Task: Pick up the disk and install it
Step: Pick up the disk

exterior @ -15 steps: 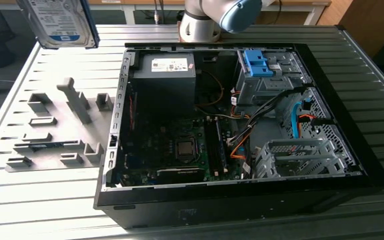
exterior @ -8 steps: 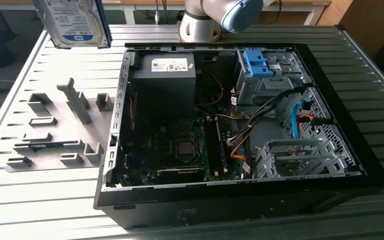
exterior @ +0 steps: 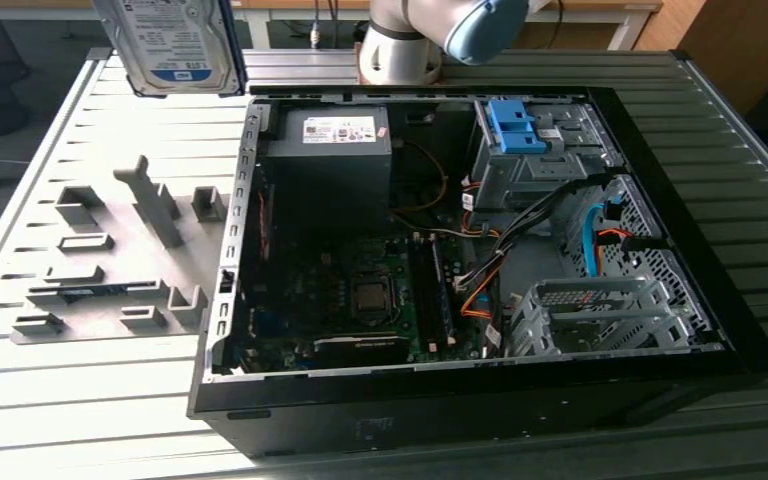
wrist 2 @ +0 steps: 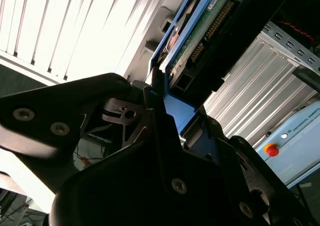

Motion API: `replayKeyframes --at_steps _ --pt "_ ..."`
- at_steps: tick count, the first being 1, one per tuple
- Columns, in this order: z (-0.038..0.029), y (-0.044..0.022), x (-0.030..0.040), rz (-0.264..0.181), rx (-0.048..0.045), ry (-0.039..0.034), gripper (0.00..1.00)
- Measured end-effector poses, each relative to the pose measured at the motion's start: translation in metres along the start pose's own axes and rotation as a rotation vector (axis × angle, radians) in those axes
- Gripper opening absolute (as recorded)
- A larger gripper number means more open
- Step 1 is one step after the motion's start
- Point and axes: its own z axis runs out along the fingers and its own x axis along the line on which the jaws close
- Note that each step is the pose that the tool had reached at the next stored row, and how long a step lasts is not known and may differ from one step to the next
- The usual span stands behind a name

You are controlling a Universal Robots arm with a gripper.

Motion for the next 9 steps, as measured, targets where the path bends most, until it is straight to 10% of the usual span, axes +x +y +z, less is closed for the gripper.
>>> replayKeyframes --at_steps 9 --pt "0.0 -0.0007 0.0033 0.0 0.0001 0.0004 0.37"
